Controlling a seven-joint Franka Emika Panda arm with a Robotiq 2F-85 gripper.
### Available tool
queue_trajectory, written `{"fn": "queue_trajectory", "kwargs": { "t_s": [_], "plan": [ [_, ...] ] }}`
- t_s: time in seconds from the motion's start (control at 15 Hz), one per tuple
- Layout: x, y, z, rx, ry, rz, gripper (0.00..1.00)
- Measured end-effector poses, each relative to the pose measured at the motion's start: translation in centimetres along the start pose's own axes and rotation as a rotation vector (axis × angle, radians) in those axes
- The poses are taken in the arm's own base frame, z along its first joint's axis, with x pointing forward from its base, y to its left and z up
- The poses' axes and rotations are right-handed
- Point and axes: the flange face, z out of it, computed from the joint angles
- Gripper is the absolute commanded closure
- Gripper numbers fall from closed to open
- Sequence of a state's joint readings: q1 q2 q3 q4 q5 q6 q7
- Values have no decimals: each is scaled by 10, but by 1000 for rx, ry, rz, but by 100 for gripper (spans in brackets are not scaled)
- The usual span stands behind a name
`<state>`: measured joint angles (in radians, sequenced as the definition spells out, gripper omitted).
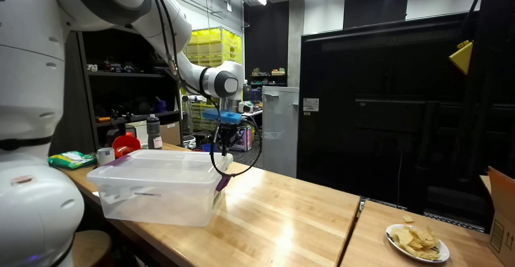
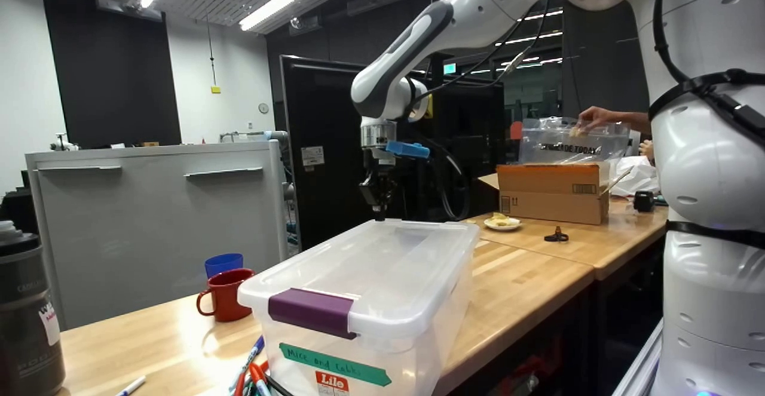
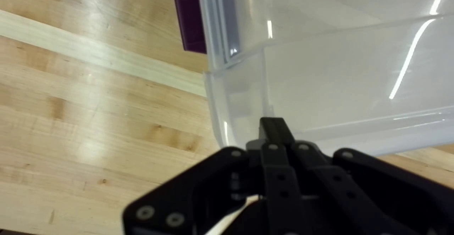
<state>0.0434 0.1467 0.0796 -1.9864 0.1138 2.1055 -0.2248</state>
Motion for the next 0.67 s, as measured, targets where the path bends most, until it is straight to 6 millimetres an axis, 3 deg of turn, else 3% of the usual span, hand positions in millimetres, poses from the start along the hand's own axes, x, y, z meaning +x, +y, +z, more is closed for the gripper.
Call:
{"fn": "queue_trajectory", "kwargs": {
  "t_s": [0.67],
  "plan": [
    [-6, 1, 0, -2, -1, 4, 100]
  ]
}}
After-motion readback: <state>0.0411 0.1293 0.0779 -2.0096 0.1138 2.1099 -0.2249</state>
